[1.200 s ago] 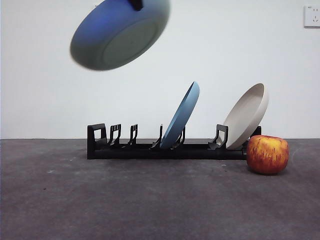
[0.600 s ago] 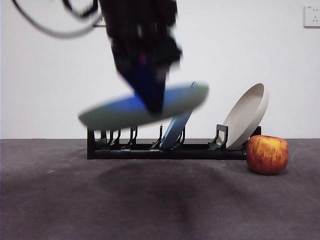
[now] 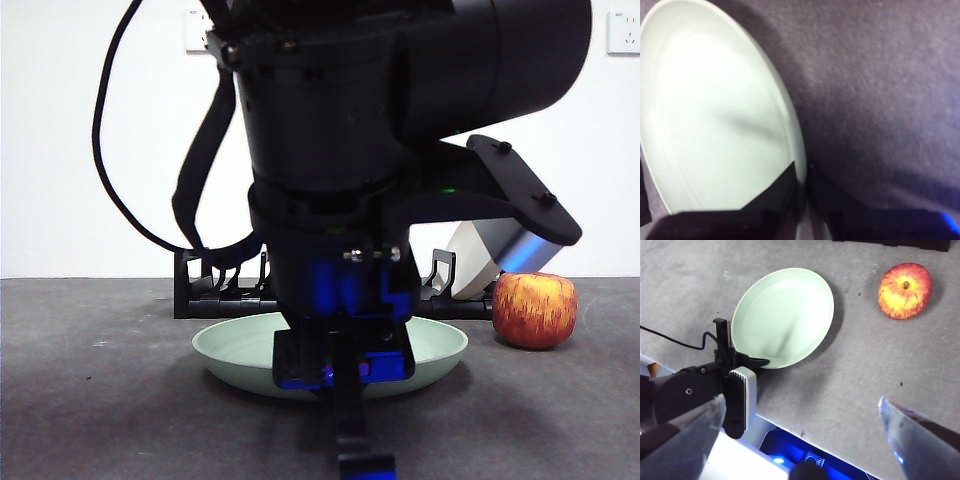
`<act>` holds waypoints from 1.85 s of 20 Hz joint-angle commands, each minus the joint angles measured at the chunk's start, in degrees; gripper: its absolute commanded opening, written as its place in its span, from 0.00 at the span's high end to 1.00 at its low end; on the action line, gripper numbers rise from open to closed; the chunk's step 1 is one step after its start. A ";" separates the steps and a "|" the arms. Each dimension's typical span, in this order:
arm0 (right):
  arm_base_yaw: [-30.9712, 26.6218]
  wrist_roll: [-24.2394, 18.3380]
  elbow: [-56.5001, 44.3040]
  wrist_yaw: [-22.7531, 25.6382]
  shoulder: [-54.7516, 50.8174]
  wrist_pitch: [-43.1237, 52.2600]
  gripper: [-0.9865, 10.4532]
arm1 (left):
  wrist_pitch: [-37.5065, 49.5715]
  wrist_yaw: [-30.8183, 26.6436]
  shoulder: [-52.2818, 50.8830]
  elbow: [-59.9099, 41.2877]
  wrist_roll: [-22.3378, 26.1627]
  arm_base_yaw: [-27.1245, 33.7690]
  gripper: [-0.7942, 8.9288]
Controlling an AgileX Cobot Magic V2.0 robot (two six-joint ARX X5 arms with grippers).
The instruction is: Take the green plate from the plate rack,put the plate on the table,take the apple from the table,put the apple in the plate
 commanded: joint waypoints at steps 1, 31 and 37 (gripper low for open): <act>0.15 0.13 0.17 -0.13 -0.09 0.11 0.31 | 0.76 1.05 0.57 -0.31 -0.02 -0.20 0.92; 3.21 3.28 0.17 14.75 28.52 29.99 0.31 | -13.14 17.77 -57.94 -0.15 -30.27 -0.20 0.59; 6.58 2.86 0.17 19.91 41.66 40.24 0.30 | -13.20 17.79 -60.35 -0.15 -31.82 -0.20 0.59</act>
